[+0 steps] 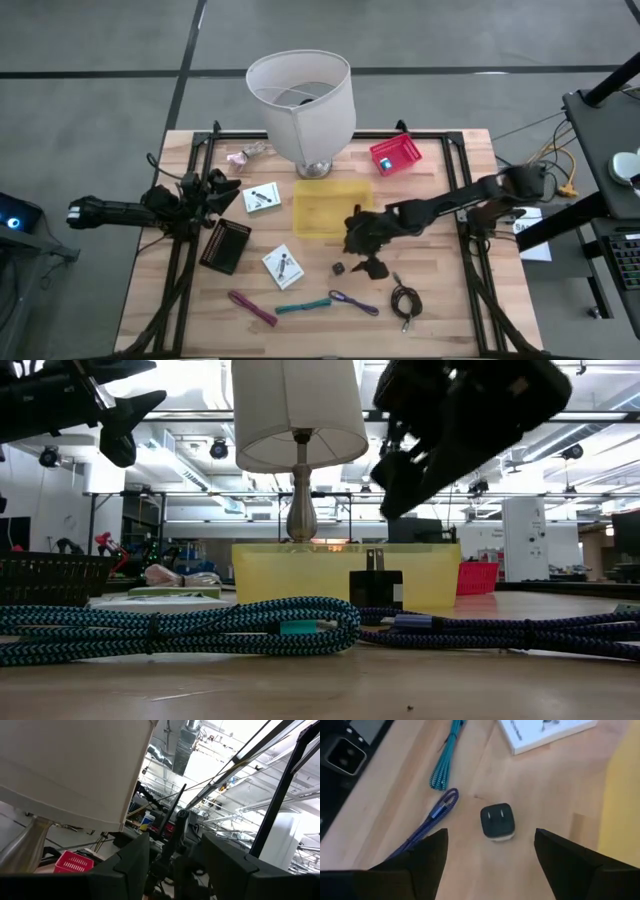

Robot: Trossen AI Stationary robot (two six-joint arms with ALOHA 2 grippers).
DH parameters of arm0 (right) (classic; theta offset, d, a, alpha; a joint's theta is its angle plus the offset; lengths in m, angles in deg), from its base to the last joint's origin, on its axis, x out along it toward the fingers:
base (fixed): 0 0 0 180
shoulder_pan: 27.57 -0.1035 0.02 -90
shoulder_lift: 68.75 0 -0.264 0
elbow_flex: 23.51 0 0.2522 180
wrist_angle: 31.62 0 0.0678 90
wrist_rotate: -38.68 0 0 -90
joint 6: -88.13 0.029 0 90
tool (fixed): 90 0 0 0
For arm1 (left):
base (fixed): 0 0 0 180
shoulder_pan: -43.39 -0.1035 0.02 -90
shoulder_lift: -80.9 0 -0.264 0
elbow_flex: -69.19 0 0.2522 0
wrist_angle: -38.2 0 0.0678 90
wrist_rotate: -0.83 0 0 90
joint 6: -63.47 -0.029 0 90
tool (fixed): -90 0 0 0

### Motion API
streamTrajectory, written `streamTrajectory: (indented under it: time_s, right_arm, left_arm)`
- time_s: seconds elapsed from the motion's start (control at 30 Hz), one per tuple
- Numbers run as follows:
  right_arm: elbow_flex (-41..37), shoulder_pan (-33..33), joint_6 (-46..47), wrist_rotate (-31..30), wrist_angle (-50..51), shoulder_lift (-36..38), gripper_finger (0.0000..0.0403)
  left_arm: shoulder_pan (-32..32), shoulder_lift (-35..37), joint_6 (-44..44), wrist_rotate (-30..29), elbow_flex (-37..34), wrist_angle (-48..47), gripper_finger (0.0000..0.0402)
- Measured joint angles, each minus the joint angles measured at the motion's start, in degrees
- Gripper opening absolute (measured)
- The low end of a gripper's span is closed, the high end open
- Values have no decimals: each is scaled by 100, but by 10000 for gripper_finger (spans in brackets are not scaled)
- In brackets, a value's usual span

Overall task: Pick and place items into bin
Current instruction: Put the black charger adapter into the red bin

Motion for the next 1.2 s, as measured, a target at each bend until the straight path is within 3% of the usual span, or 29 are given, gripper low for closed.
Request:
streamTrajectory:
  time_s: [0.47, 0.77, 1.2]
  right_arm:
    - [1116, -70, -89, 21, 410, -1419, 269]
    - [1479, -83, -201, -58, 888, -1763, 253]
    - [1535, -210, -795, -372, 1266, -1782, 163]
  left_arm:
    - [1, -21, 2, 0, 0, 2, 164]
    - [1, -61, 2, 0, -2, -17, 164]
    - [2, -76, 0, 0, -11, -13, 164]
